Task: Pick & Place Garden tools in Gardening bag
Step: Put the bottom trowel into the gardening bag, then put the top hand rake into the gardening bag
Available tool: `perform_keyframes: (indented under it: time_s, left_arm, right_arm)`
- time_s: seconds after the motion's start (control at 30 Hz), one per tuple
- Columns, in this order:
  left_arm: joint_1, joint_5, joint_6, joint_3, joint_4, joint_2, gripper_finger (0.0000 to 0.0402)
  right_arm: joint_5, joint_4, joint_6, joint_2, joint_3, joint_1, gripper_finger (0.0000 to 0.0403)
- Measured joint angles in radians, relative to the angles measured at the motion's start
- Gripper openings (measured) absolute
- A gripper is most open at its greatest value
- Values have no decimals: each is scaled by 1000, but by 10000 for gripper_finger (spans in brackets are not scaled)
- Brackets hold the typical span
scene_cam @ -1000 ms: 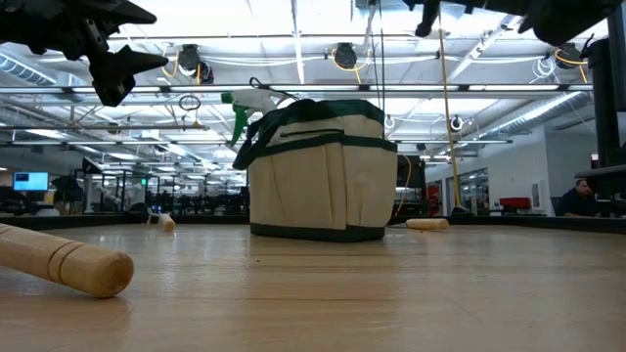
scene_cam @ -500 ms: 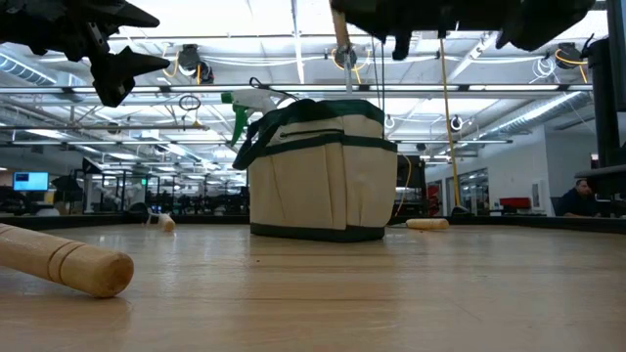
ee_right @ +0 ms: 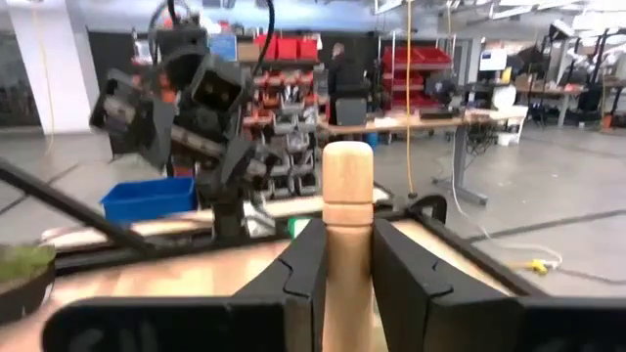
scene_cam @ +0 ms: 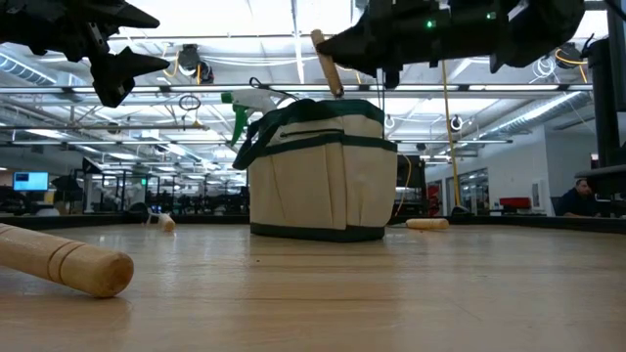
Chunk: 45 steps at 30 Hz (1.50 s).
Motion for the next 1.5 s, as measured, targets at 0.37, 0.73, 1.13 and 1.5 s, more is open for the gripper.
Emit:
perform_keyframes:
  time_s: [0.37, 0.73, 1.13, 1.5]
  left_arm:
    - [0, 0, 3, 0, -2, 0, 237]
    - [0, 0, 3, 0, -7, 0, 237]
    - [0, 0, 5, 0, -7, 0, 237]
    - [0, 0, 4, 0, -16, 0, 237]
  right_arm:
    - [0, -97, 16, 4, 0, 4, 52]
    - [-4, -141, 60, 5, 0, 4, 52]
    - [-4, -145, 80, 4, 0, 4, 108]
    - [-5, -151, 140, 4, 0, 4, 151]
